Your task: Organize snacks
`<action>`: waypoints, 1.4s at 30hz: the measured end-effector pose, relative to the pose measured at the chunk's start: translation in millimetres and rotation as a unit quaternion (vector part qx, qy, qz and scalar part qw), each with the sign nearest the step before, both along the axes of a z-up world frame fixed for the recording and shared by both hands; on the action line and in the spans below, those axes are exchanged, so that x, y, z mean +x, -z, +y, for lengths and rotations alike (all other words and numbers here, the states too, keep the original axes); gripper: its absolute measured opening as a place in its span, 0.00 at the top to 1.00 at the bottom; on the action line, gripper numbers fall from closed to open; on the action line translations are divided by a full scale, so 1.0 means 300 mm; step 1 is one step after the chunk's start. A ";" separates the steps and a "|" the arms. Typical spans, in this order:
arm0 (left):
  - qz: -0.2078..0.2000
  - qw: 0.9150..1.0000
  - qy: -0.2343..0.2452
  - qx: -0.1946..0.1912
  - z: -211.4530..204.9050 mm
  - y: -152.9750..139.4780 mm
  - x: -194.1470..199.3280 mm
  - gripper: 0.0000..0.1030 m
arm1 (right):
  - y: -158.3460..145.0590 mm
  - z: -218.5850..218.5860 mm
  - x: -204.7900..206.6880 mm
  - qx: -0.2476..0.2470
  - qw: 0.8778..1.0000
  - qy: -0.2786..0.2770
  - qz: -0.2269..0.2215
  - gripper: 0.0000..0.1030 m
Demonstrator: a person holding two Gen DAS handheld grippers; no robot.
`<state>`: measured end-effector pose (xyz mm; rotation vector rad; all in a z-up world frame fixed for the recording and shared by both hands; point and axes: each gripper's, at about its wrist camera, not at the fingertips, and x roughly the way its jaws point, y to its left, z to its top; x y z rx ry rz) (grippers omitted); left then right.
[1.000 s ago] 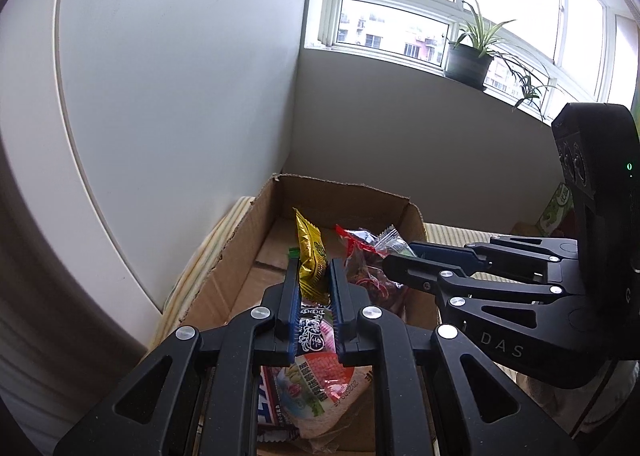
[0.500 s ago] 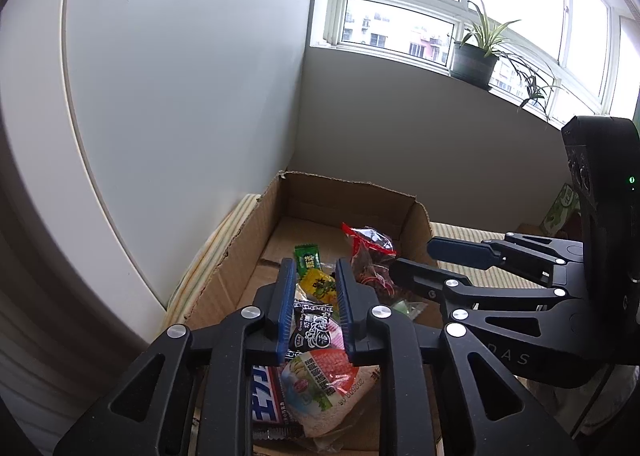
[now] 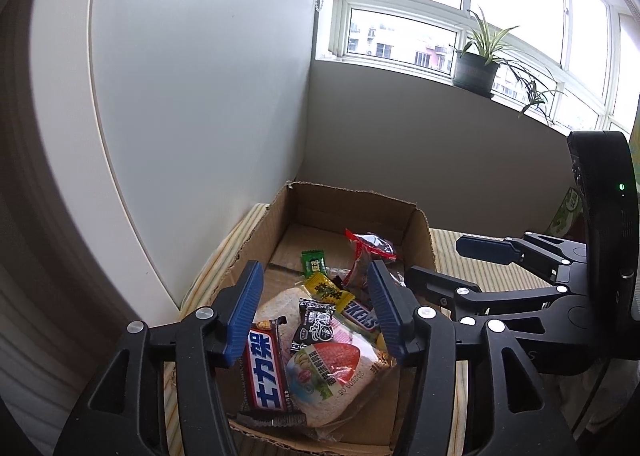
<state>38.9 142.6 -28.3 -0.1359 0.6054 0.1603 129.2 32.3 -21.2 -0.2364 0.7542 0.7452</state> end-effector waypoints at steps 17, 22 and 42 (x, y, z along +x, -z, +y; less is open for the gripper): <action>-0.013 1.000 -0.013 0.015 -0.076 -0.005 -0.100 0.30 | -0.009 -0.183 -0.118 -0.022 0.999 0.028 -0.013 0.19; -0.018 1.000 -0.010 0.017 -0.098 -0.006 -0.126 0.30 | -0.035 -0.267 -0.164 -0.005 0.998 0.052 -0.021 0.19; -0.012 0.999 -0.020 0.023 -0.125 0.008 -0.164 0.28 | -0.050 -0.266 -0.220 -0.005 0.998 0.043 -0.045 0.18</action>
